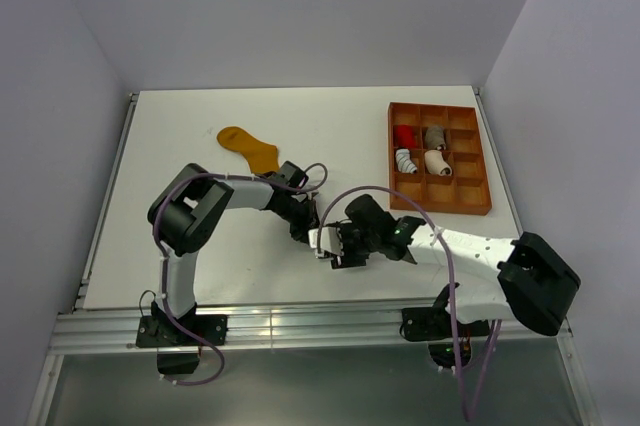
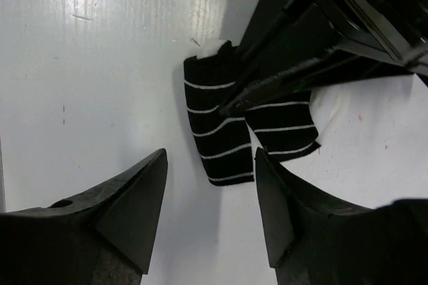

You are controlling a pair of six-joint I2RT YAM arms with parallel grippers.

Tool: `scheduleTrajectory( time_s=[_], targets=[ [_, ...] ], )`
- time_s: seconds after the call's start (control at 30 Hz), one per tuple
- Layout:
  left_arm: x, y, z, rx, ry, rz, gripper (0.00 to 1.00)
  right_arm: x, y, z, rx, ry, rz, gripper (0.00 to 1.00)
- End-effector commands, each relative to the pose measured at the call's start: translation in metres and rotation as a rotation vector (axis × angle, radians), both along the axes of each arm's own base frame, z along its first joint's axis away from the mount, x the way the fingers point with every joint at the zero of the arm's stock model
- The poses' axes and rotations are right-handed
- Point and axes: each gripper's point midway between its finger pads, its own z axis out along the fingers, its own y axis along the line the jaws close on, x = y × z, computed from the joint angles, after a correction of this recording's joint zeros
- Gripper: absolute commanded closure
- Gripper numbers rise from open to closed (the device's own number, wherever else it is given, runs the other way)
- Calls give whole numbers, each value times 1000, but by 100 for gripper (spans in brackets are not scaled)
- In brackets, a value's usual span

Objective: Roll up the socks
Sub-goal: Roll the sock at the center of the board.

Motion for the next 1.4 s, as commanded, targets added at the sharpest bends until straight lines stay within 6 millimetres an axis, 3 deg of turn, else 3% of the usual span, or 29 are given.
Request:
scheduleTrajectory(
  time_s=[0.0,0.23,0.5,0.57,0.63,0.73,0.8,0.87,0.9,0.97,1.0,1.17,1.37],
  targets=[
    [-11,17,-29,141,68,18,100,10,7,-1,-17,-92,5,39],
    [-10,15,-27,126,61,11,100,6,12,-18,-118,-55,9,53],
    [-9,11,-20,73,29,-40,100,16,5,-38,-201,-56,-31,57],
    [-9,11,-20,63,16,-57,98,15,3,-43,-221,-44,-30,68],
    [-7,12,-20,62,-22,-66,92,13,1,-46,-237,-27,-29,77],
    [1,12,-13,48,-90,-50,76,2,0,-43,-234,65,-4,80],
    [10,11,-9,39,-146,-33,71,-5,-4,-43,-249,150,8,82],
    [20,15,-5,47,-189,18,70,-11,-8,-43,-262,215,17,82],
    [34,10,8,-6,-257,53,69,-13,-8,-41,-243,253,18,82],
    [33,15,7,-24,-227,129,70,-16,-9,-39,-249,307,17,82],
    [44,9,15,-87,-283,160,70,-20,-7,-38,-237,341,26,82],
    [55,21,13,-87,-326,298,71,-20,-11,-30,-246,479,22,81],
    [64,32,32,-122,-480,384,70,-18,-14,-21,-248,678,25,81]
  ],
)
